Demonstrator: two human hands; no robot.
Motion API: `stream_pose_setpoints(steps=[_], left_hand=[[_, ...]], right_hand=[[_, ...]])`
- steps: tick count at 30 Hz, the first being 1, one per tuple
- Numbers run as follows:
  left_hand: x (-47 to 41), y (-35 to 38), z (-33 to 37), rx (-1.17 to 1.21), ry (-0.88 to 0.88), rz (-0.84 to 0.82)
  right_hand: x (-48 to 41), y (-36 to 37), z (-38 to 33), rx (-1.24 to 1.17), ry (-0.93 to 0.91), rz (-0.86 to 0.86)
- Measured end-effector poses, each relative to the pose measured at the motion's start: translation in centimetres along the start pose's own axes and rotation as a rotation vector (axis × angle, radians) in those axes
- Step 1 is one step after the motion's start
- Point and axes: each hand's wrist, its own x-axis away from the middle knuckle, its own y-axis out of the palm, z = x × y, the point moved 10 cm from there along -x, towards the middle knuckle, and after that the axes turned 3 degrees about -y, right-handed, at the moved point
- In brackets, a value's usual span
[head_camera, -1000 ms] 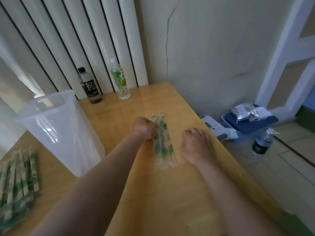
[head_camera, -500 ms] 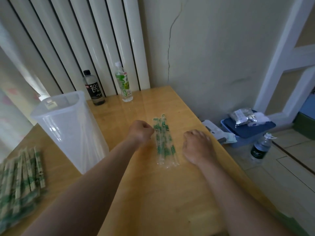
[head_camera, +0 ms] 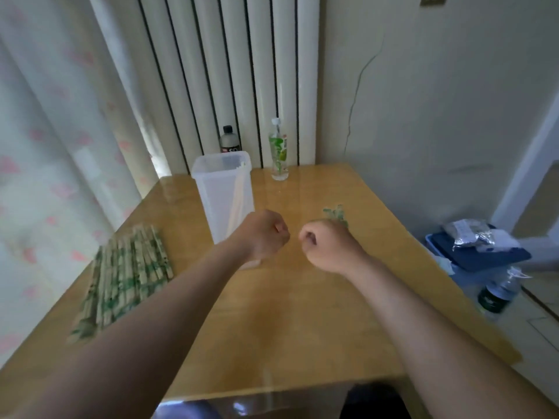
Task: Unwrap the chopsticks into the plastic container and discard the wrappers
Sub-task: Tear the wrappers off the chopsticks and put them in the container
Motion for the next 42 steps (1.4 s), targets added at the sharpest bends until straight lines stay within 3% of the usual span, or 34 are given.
stream_pose_setpoints(steps=[10, 18, 25, 33, 42], left_hand=[[8.6, -9.4, -15.6, -0.095, -0.301, 0.179], [13.1, -13.2, -26.0, -0.043, -0.548, 0.293], [12.1, -11.7, -28.3, -0.033, -0.647, 0.178], [12.1, -12.0, -28.2, 0.055, -0.693, 0.175], [11.1, -13.4, -24.7, 0.487, -0.54, 0.292]], right_hand=[[-1.0, 14.2, -13.1, -0.313, 0.01, -0.29], [-2.6, 19.0, -14.0, -0.354, 0.107, -0.267], [-2.9, 19.7, -13.3, -0.359, 0.126, -0.251], [-3.2, 19.9, -12.8, -0.401, 0.143, -0.232], [-2.9, 19.5, -12.9, -0.431, 0.139, -0.227]])
